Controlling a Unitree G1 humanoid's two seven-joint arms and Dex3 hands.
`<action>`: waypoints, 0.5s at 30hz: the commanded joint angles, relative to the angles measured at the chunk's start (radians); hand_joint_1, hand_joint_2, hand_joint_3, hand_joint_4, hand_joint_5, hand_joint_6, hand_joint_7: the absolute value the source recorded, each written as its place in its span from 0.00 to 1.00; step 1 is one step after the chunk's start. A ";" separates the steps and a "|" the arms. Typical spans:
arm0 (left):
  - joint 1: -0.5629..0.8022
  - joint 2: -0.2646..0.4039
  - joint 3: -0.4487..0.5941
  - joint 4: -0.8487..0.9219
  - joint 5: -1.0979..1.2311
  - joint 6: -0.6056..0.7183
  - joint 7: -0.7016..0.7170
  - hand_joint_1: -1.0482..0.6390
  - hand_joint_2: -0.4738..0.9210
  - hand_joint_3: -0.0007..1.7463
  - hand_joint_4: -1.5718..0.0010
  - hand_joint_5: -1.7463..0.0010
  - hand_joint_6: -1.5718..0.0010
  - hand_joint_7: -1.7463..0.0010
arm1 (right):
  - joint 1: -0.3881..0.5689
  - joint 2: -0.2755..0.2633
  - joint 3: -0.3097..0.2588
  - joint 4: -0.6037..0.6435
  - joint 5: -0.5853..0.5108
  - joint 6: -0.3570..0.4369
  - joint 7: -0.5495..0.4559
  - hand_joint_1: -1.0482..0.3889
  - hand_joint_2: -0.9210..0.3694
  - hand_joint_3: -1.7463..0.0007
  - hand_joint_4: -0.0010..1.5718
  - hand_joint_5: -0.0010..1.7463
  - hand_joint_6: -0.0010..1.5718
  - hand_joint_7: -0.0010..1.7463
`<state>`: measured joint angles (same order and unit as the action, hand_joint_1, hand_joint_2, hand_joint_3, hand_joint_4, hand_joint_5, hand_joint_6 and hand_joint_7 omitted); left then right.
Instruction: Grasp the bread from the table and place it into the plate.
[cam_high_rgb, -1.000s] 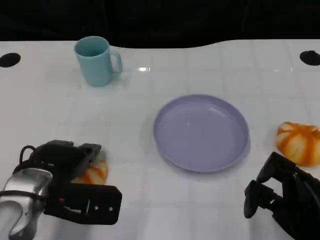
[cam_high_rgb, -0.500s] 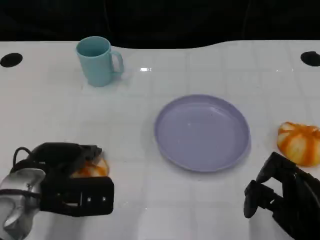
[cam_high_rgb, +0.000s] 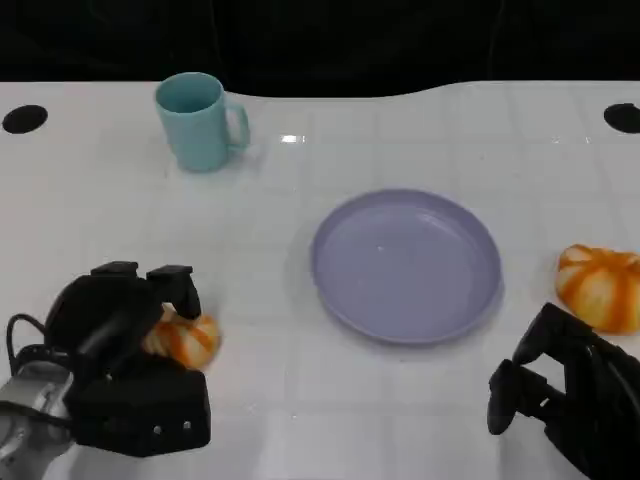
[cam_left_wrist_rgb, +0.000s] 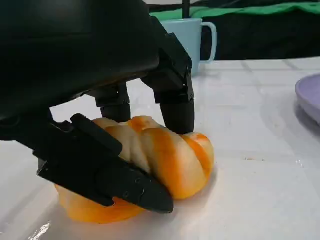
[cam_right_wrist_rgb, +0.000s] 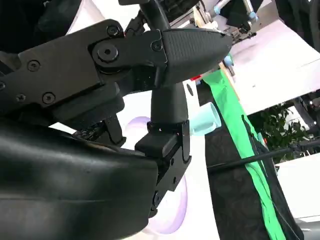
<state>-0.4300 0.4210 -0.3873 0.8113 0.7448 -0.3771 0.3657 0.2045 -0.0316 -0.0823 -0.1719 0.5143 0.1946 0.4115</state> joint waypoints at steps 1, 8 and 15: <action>-0.019 -0.008 -0.008 0.024 -0.004 -0.023 0.047 0.48 0.83 0.57 0.42 0.00 0.59 0.00 | -0.002 -0.010 -0.019 0.009 0.012 0.002 0.002 0.32 0.00 0.81 0.47 1.00 0.40 0.90; 0.005 -0.026 0.065 -0.057 -0.148 -0.027 -0.052 0.50 0.77 0.56 0.45 0.00 0.57 0.00 | -0.007 -0.001 -0.021 0.040 0.014 -0.017 0.016 0.33 0.00 0.80 0.47 1.00 0.39 0.90; 0.038 -0.048 0.130 -0.165 -0.285 -0.044 -0.168 0.52 0.66 0.75 0.44 0.00 0.50 0.00 | -0.007 -0.003 -0.016 0.039 0.003 -0.022 0.014 0.33 0.00 0.78 0.47 1.00 0.37 0.92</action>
<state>-0.4109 0.3730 -0.2865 0.6807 0.5019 -0.4123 0.2353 0.1993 -0.0297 -0.0859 -0.1374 0.5183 0.1900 0.4245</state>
